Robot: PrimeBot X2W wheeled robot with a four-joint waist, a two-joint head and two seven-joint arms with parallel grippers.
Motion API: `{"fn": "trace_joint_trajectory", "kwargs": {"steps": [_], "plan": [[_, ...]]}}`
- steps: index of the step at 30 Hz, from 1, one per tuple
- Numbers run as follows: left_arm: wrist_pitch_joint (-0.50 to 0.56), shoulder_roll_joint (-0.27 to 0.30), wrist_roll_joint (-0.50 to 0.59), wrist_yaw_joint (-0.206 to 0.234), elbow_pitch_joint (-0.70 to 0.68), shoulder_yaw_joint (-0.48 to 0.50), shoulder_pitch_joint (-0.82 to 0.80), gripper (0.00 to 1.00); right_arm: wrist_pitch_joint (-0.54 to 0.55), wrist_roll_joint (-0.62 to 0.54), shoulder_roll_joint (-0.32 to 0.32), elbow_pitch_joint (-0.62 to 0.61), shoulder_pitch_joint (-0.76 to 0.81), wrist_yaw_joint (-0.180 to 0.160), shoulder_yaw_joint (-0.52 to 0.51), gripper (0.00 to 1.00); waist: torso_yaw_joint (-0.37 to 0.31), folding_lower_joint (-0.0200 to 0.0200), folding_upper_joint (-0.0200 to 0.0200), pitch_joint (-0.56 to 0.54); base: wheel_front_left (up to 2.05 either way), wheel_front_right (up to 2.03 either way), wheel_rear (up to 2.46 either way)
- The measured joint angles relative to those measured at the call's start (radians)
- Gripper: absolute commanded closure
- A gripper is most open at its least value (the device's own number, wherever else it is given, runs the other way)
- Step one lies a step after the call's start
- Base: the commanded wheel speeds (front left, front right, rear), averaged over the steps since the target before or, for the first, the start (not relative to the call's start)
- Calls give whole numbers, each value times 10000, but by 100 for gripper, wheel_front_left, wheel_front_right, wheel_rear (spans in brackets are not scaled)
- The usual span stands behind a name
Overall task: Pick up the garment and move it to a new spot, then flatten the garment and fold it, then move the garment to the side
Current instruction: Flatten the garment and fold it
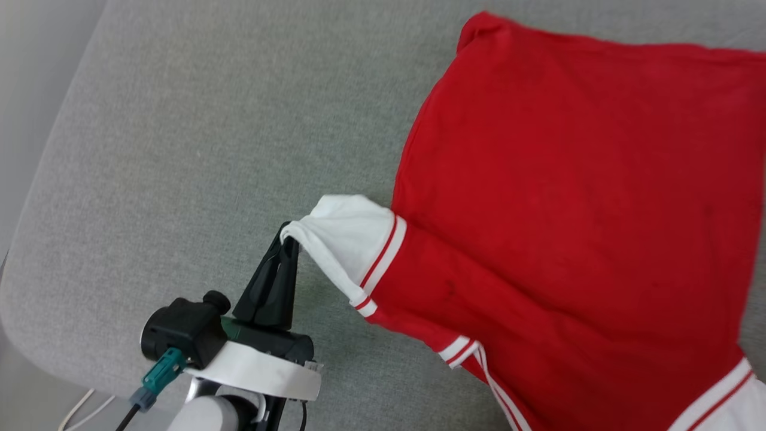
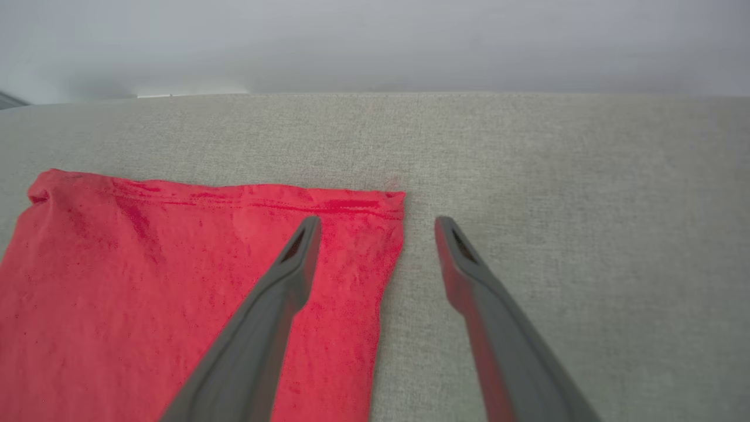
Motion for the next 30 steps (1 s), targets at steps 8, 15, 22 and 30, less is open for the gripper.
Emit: {"fn": "trace_joint_trajectory", "kwargs": {"steps": [8,15,22,30], "plan": [[-128,-278,65,-328,426,-67,-516,100,765,-454,165,1158,-709,4,-359,0,584,-2,0,1099,0,0,0],[-176,-366,69,-476,713,-15,-569,100,1365,-853,222,1739,-1003,8,-1097,100,700,-2,0,1018,0,0,0],[-190,-355,40,-487,1014,176,-418,100,1344,-1415,276,1726,-607,4,-1047,100,632,-2,0,311,0,0,0],[-117,-19,-151,-100,1126,688,338,100,1455,-1064,-88,408,428,4,-295,100,169,-3,0,-863,0,0,0]]}}
